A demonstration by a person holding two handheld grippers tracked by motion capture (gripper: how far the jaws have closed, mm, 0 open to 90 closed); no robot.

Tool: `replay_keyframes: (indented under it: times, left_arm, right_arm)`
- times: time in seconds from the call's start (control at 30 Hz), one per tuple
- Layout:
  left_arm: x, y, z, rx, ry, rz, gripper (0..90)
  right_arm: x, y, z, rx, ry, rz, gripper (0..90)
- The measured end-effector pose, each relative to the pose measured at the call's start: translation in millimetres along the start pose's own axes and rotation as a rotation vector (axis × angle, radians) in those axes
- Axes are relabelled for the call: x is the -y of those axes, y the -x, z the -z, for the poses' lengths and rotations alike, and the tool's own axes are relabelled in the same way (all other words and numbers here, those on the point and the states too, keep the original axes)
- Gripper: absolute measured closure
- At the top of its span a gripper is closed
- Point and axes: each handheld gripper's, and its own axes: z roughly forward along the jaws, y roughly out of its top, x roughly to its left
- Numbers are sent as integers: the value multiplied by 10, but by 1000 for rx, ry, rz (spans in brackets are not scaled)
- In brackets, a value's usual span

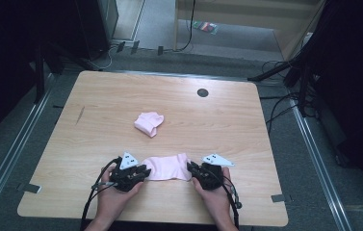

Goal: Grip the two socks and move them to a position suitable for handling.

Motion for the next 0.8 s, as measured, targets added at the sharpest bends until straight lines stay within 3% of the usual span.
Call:
replay_keyframes:
  times: [0.07,0.1,0.2,0.4,0.5,0.67,0.8]
  left_arm:
    - [2,-12,1,-1,0,-2,873]
    - [4,-57,10,20,-3,1,887]
    - [-1,-94,54,15,4,-12,898]
    - [-58,-205,300,52,43,-10,900]
    - [-34,-229,365,50,35,-25,900]
    - [12,-237,379,50,4,-50,900]
    - [43,-284,321,99,-4,-37,900]
  right_arm:
    - [0,-3,1,1,0,3,851]
    - [-1,-10,9,-2,-2,0,862]
    - [-7,-18,25,-13,9,-1,873]
    - [-19,-63,98,-47,40,-4,885]
    - [-15,-84,147,-71,48,-17,892]
    - [47,-109,200,-60,35,-4,900]
    - [106,-47,218,-59,15,-26,899]
